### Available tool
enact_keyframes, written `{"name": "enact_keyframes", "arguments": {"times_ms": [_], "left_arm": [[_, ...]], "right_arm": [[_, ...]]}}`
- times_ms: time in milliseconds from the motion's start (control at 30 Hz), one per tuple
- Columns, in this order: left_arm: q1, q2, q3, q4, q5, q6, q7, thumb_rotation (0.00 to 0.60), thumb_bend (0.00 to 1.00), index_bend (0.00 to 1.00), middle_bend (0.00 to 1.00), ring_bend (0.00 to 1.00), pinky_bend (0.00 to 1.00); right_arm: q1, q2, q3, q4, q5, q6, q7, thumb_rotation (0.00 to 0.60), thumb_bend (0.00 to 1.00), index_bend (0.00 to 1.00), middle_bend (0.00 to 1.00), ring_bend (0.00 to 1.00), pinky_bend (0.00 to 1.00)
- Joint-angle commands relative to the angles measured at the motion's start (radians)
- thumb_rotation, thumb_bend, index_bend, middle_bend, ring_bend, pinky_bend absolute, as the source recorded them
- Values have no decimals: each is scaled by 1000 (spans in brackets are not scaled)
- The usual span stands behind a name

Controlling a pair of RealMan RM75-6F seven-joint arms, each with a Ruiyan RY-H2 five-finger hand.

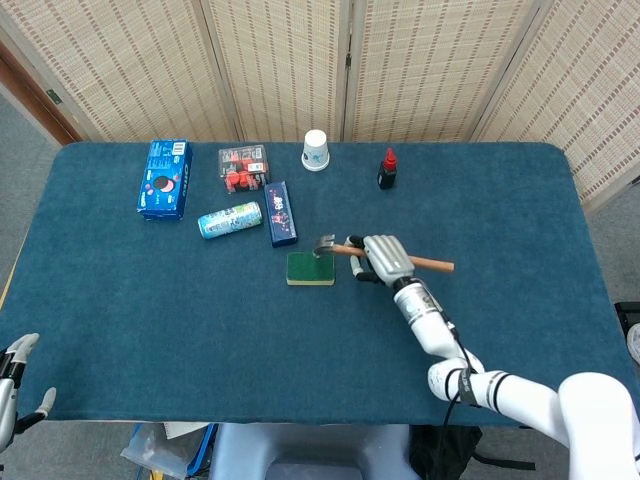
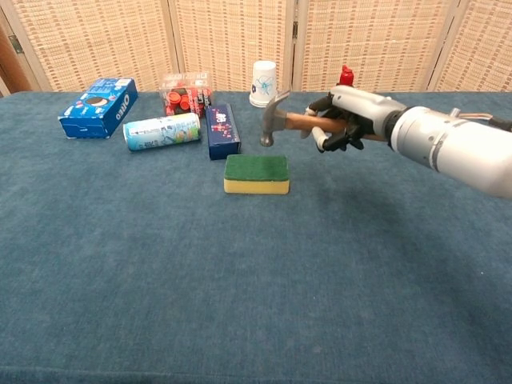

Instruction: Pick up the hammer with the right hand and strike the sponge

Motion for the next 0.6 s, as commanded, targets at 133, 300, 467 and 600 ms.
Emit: {"name": "enact_keyframes", "arguments": {"times_ms": [133, 300, 467, 600], "left_arm": [[-4, -2, 1, -3, 8, -3, 4, 600, 318, 82, 126, 135, 49], [-9, -1, 2, -10, 16, -5, 9, 600, 317, 82, 127, 135, 49], [-12, -1, 3, -20, 18, -6, 22, 600, 317, 82, 126, 135, 49], [-10, 1, 4, -27, 18, -5, 26, 600, 318, 82, 126, 135, 49]], "right_arm": [[-41, 66, 7, -36, 2, 27, 13, 600, 824, 656, 801, 739, 840], [-63, 79, 8, 6, 26, 27, 28, 600, 815, 656, 790, 739, 840], [-66, 67, -3, 71, 31, -14, 65, 600, 783, 655, 736, 695, 754], [-62, 45, -12, 122, 22, -48, 99, 600, 730, 587, 656, 601, 626]]}}
